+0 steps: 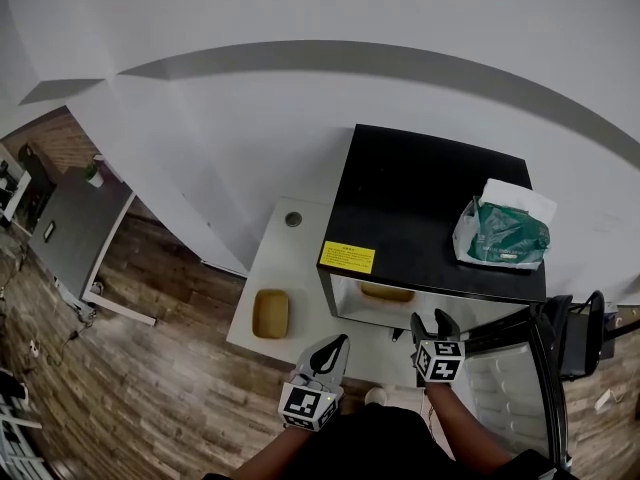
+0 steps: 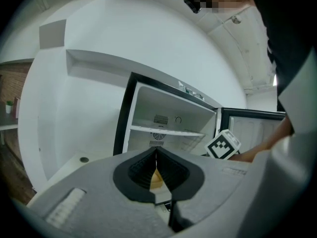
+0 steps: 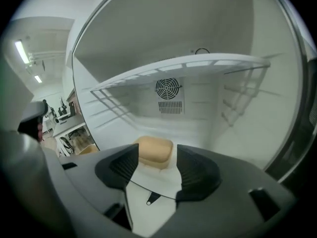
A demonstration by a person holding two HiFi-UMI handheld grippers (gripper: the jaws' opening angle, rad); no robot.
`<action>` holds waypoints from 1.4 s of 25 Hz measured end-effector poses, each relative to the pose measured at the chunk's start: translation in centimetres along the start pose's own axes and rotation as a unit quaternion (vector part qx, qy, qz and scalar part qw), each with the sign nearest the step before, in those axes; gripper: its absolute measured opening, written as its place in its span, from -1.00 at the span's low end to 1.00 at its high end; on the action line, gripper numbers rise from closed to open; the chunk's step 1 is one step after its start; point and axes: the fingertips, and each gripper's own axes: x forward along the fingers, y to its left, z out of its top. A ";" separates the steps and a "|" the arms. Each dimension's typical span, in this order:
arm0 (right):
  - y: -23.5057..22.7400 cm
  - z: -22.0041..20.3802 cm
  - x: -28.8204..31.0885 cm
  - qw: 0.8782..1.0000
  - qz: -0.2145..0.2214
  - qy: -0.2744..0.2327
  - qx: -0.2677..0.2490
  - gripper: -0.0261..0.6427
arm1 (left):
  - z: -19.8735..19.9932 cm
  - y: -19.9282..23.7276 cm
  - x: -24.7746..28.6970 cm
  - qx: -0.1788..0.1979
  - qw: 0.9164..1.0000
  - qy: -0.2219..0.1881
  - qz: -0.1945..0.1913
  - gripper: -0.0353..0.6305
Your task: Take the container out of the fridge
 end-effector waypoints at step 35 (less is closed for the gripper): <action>-3.9 -6.1 14.8 0.996 -0.017 0.083 0.009 -0.23 | 0.3 0.3 -2.6 0.000 0.999 -0.012 0.048 -0.85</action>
